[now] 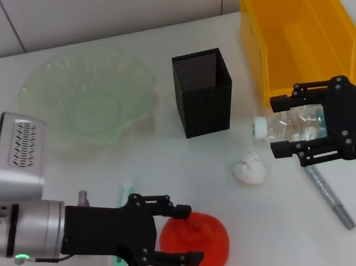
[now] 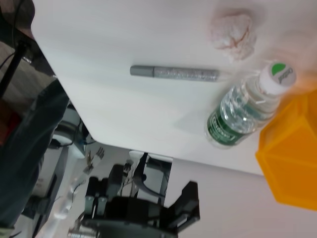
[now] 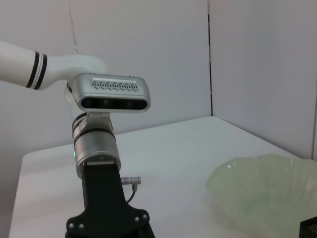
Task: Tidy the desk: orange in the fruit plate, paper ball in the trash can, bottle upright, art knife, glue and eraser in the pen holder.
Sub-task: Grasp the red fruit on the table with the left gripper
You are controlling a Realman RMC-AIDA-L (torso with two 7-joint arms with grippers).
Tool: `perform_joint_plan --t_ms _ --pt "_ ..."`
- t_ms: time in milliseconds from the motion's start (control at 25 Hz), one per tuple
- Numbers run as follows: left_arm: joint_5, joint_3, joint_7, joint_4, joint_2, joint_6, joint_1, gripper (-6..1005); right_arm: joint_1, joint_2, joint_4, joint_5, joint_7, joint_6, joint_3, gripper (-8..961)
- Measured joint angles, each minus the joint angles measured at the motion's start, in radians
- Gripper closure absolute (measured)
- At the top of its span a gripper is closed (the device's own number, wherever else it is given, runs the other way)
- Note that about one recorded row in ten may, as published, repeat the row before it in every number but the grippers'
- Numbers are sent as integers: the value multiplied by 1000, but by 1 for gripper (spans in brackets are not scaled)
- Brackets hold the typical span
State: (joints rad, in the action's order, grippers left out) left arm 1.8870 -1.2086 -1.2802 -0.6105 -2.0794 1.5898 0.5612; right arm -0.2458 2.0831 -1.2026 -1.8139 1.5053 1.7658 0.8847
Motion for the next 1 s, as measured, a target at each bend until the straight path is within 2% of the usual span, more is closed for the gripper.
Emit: perform_joint_plan --t_ms 120,240,800,1000 --pt "-1 -11 -3 1 0 -10 0 277 0 0 1 0 0 0 0 191" --pt "-41 -64 -6 45 -1 -59 19 281 0 0 2 0 0 0 0 191" --pt "-49 -81 -40 66 -1 -96 41 297 -2 0 2 0 1 -7 -1 192" --pt "-49 -106 -34 66 -1 -98 41 507 -5 0 1 0 1 -9 0 193"
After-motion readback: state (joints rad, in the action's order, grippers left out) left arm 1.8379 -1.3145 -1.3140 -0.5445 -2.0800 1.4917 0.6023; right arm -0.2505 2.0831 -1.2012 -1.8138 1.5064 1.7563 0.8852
